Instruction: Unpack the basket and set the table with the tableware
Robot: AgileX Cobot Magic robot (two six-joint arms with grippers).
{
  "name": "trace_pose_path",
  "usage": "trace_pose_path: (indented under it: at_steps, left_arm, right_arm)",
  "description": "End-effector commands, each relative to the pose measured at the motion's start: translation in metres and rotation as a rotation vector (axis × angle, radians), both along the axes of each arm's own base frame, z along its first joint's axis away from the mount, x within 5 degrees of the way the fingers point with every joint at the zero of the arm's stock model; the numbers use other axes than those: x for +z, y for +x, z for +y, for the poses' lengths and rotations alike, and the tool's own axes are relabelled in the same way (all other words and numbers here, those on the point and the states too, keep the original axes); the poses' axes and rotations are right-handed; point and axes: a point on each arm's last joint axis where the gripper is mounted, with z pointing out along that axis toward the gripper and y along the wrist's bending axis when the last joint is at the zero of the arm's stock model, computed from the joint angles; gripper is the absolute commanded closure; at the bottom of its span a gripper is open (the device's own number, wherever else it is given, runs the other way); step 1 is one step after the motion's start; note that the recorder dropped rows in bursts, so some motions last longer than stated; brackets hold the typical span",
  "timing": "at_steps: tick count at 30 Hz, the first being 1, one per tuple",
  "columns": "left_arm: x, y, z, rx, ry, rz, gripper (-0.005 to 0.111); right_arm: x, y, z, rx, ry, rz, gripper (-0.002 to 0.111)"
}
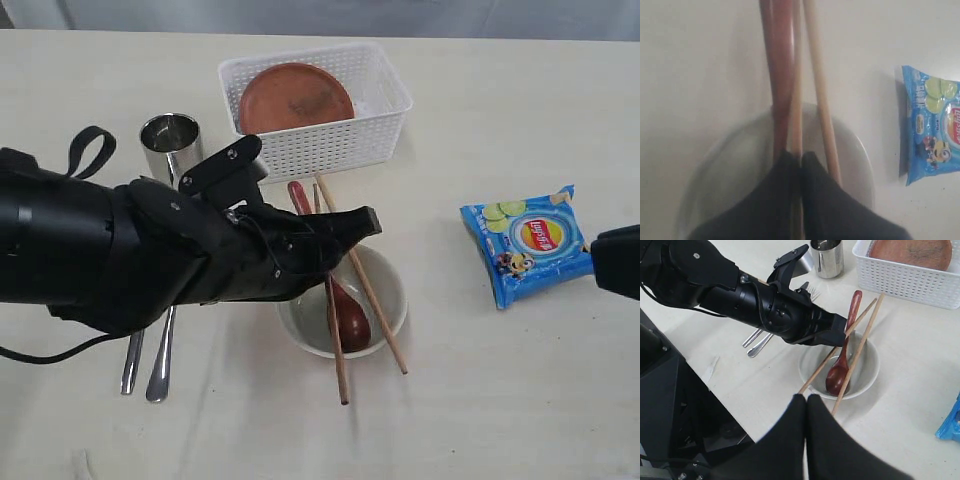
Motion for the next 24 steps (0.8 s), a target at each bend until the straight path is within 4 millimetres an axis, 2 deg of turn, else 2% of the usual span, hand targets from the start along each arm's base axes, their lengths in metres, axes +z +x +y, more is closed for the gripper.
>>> trace_pose_path:
  at_steps: [1,4,6,12,17,20,24]
  left_arm:
    - [0.0,0.001,-0.001,-0.002,-0.006,0.002,0.098]
    - [0.001,0.001,-0.001,0.004,-0.002,-0.003,0.08]
    - [0.001,0.002,0.0,0.013,0.003,-0.012,0.073]
    - [0.013,0.004,0.003,0.021,-0.005,-0.057,0.073]
    - [0.046,0.004,0.011,-0.028,-0.018,-0.205,0.073]
    - [0.071,0.002,0.02,-0.052,-0.018,-0.311,0.073]
    - [0.106,-0.004,0.038,-0.059,-0.014,-0.456,0.073]
  right_arm:
    - [0.0,-0.001,-0.001,-0.006,0.007,-0.004,0.108]
    - [0.0,-0.001,-0.001,-0.006,0.007,-0.004,0.108]
    - [0.0,-0.001,-0.001,-0.005,0.005,-0.002,0.108]
    - [-0.003,-0.001,-0.002,-0.007,-0.016,0.012,0.108]
    - [-0.016,0.009,0.002,-0.068,-0.047,0.038,0.108]
    - [-0.024,0.019,0.012,-0.081,-0.065,0.056,0.098]
    - [-0.035,0.038,0.033,-0.083,-0.103,0.095,0.068]
